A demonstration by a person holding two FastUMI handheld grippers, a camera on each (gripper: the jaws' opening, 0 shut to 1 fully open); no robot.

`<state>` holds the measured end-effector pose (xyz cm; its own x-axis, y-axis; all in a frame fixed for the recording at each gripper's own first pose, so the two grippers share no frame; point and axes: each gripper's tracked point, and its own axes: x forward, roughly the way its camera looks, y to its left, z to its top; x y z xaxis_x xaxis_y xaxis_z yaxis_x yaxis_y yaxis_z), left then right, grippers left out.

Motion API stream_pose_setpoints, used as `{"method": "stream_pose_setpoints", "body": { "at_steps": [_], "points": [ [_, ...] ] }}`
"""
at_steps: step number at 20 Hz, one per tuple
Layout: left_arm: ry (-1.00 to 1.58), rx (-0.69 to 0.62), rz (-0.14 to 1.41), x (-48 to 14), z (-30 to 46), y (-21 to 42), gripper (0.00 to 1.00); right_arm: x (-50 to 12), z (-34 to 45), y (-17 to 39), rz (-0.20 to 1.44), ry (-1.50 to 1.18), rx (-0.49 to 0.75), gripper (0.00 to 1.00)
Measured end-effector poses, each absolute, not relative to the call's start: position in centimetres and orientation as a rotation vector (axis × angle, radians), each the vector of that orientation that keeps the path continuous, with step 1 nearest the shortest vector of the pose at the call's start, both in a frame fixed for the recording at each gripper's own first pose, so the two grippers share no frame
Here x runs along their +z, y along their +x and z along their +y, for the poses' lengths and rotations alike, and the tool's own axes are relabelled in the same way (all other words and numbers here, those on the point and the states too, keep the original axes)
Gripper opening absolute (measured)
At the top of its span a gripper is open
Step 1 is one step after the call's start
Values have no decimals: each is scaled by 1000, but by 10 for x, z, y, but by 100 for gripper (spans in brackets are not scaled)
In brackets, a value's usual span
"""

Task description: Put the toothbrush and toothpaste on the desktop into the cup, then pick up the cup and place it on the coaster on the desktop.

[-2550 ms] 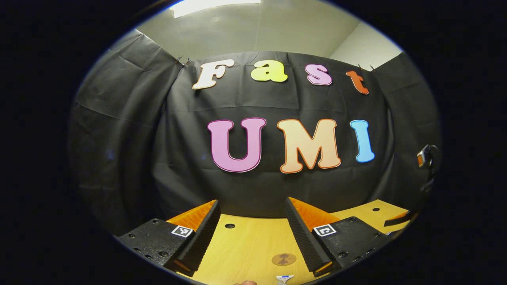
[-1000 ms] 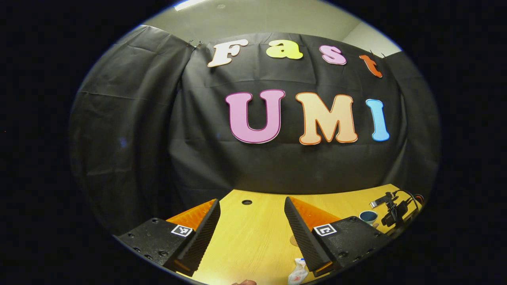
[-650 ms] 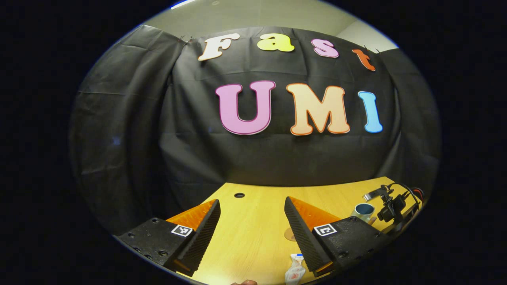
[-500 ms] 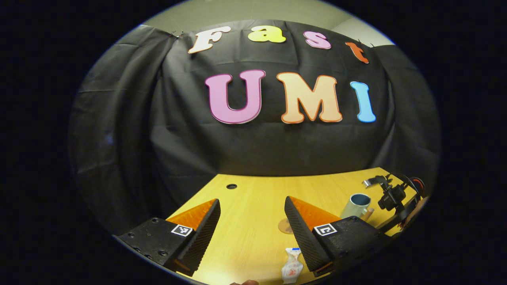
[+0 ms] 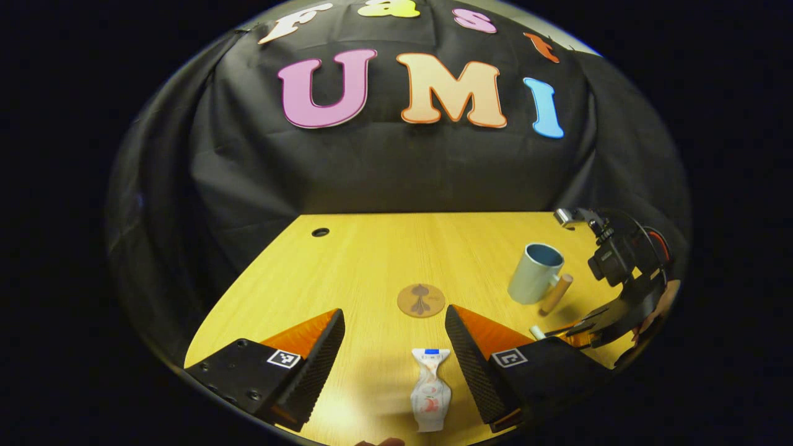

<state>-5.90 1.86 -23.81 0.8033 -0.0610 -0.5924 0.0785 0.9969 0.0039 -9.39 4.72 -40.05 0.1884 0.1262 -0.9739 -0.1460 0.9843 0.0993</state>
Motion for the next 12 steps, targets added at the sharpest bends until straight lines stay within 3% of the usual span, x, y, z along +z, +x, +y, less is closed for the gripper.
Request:
{"method": "stream_pose_setpoints", "body": {
  "at_steps": [12],
  "points": [
    [51,-184,985,-328,-13,-98,96,-400,48,-93,1323,-13,195,5]
  ]
}}
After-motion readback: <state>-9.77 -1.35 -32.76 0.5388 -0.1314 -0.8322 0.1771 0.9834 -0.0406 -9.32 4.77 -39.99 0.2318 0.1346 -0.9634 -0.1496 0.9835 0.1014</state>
